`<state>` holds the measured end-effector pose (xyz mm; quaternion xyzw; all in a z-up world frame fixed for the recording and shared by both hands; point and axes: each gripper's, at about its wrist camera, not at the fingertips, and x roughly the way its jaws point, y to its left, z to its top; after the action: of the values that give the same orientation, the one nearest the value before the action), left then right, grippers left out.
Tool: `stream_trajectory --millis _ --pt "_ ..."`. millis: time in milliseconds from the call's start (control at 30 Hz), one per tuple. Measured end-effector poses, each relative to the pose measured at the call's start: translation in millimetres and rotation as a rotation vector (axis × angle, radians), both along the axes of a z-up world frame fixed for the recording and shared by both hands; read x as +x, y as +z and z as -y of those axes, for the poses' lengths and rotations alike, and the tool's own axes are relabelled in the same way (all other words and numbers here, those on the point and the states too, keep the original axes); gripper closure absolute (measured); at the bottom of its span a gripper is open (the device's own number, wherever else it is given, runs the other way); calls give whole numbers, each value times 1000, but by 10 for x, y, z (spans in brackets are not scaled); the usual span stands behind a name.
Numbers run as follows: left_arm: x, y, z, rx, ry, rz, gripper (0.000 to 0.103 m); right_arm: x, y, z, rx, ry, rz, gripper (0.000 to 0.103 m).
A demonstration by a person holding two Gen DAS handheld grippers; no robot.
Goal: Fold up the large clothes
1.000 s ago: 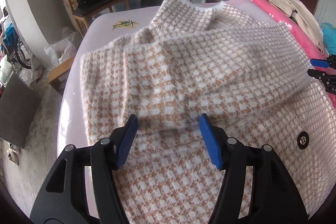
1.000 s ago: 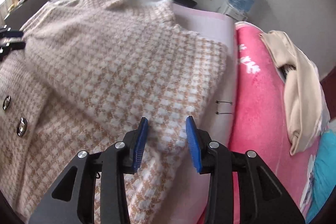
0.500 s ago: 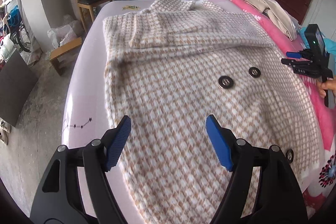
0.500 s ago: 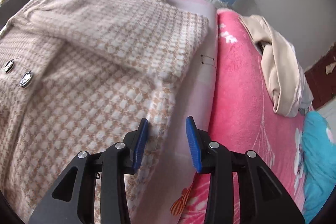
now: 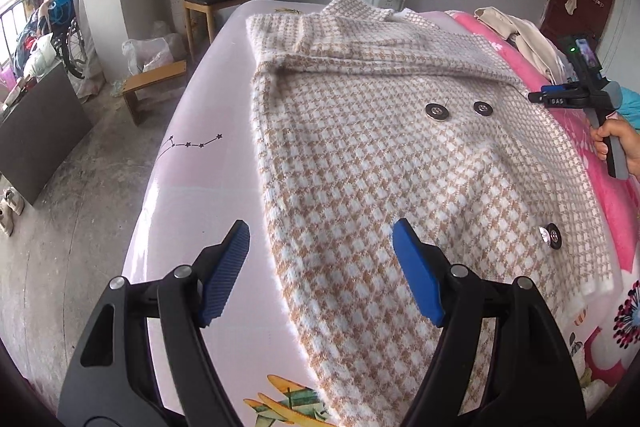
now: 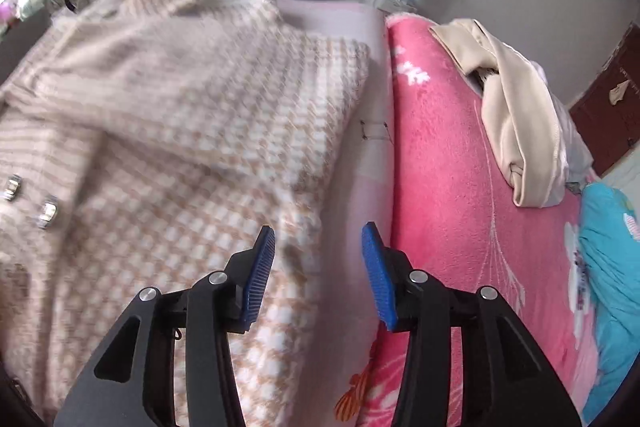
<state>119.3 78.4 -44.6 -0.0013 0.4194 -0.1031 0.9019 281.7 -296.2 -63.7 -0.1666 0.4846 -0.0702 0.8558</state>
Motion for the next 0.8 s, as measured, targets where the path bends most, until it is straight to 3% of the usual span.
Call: stream_trajectory --millis 67,167,333,467,667,733,800 --pt "-71 -28 2 0 1 -4 32 -5 -58 57 3 -21 -1 54" --pt "-210 -48 -13 16 -9 1 32 -224 176 35 62 -62 48 54" --pt "-470 -44 -32 24 -39 12 31 -1067 557 -326 210 22 121 47" --pt "-608 -95 17 45 -40 -5 31 -1672 383 -656 306 78 51 46" --pt "-810 -155 0 -12 -18 -36 31 -2411 10 -620 422 -70 -5 46" --pt "-862 -195 -19 -29 -12 -47 31 -2596 -89 -578 465 -118 -31 38" --pt "-897 -250 -44 -33 -1 -62 31 -2743 -154 -553 476 -150 -46 37"
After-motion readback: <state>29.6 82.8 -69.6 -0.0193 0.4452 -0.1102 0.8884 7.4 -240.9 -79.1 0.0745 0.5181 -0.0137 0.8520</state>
